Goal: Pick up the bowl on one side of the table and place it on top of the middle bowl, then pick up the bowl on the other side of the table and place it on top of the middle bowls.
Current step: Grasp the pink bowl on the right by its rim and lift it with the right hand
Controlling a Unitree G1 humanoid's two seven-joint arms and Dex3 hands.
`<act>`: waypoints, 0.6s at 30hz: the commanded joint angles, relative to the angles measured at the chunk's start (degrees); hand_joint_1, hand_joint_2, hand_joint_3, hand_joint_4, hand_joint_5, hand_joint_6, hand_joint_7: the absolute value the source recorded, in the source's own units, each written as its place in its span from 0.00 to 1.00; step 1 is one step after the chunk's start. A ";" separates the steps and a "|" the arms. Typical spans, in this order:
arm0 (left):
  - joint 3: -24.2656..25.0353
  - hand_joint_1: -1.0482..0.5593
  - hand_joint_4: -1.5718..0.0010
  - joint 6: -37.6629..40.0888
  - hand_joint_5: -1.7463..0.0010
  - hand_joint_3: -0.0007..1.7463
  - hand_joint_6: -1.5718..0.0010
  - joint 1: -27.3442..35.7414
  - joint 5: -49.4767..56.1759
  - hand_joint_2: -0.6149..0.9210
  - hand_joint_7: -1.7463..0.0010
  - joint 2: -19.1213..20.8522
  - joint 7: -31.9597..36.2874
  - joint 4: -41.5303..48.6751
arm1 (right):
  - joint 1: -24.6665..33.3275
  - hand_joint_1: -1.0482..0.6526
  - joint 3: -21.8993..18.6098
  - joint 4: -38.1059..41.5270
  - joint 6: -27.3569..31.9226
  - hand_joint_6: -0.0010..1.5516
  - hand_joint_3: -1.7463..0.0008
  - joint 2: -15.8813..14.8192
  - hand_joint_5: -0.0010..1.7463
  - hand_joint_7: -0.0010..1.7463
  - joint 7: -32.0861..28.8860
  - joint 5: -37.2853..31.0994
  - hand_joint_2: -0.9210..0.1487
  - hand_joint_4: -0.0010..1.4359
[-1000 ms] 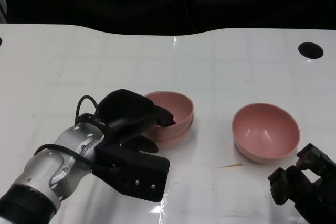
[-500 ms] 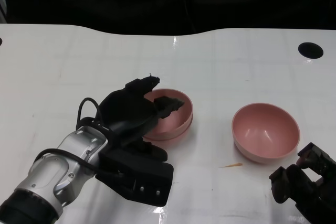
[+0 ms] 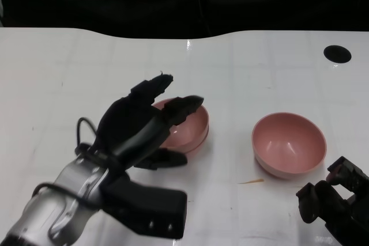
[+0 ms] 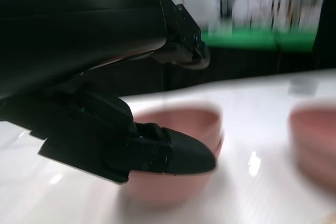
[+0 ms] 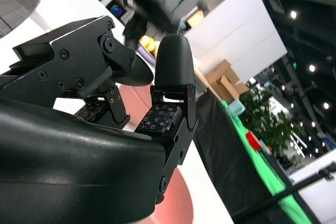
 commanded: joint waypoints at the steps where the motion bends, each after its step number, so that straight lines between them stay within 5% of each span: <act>1: 2.07 0.56 0.64 -0.80 0.95 0.02 0.54 1.89 -0.44 0.99 0.99 0.76 4.16 -2.06 | 0.07 0.60 -0.55 -0.66 0.35 0.62 0.44 -1.09 0.95 0.64 -0.53 0.04 0.28 0.62; 3: 5.54 0.61 0.56 -3.71 0.92 0.02 0.48 6.96 -9.13 1.00 0.96 0.40 2.91 -6.58 | -0.15 0.60 -0.65 -0.23 0.03 0.62 0.44 -1.26 0.94 0.64 -0.14 0.04 0.28 0.62; 4: 8.40 0.69 0.45 -5.76 0.81 0.08 0.36 11.45 -16.89 0.98 0.92 0.17 1.14 -10.72 | -0.28 0.60 -0.72 -0.13 0.06 0.62 0.43 -1.38 0.95 0.65 -0.20 0.03 0.29 0.62; 6: 11.88 0.76 0.40 -7.72 0.52 0.43 0.21 17.26 -26.24 0.82 0.88 0.03 -1.61 -16.12 | -0.61 0.60 -0.87 0.51 -0.08 0.61 0.40 -1.64 0.95 0.66 0.63 0.24 0.31 0.62; 8: 13.09 0.79 0.40 -8.41 0.34 0.64 0.15 19.43 -29.24 0.71 0.84 -0.15 -3.23 -17.83 | -0.91 0.60 -1.02 1.27 -0.22 0.60 0.39 -1.84 0.96 0.66 1.67 0.53 0.31 0.61; 11: 14.63 0.80 0.40 -8.57 0.28 0.71 0.13 21.86 -32.73 0.68 0.82 -1.33 -5.54 -19.75 | -0.99 0.60 -1.11 1.46 -0.34 0.60 0.39 -1.70 0.96 0.67 1.59 0.39 0.31 0.60; 14: 15.96 0.77 0.41 -8.25 0.14 0.86 0.30 24.21 -36.05 0.59 0.40 -2.90 -7.37 -21.48 | -0.95 0.60 -1.13 1.27 -0.42 0.61 0.39 -1.40 0.95 0.66 0.86 0.10 0.32 0.61; 18: 16.95 0.77 0.41 -8.22 0.13 0.88 0.35 24.53 -35.98 0.58 0.30 -4.00 -8.94 -21.83 | -0.94 0.60 -1.12 1.26 -0.43 0.61 0.39 -1.40 0.94 0.65 0.84 0.11 0.33 0.62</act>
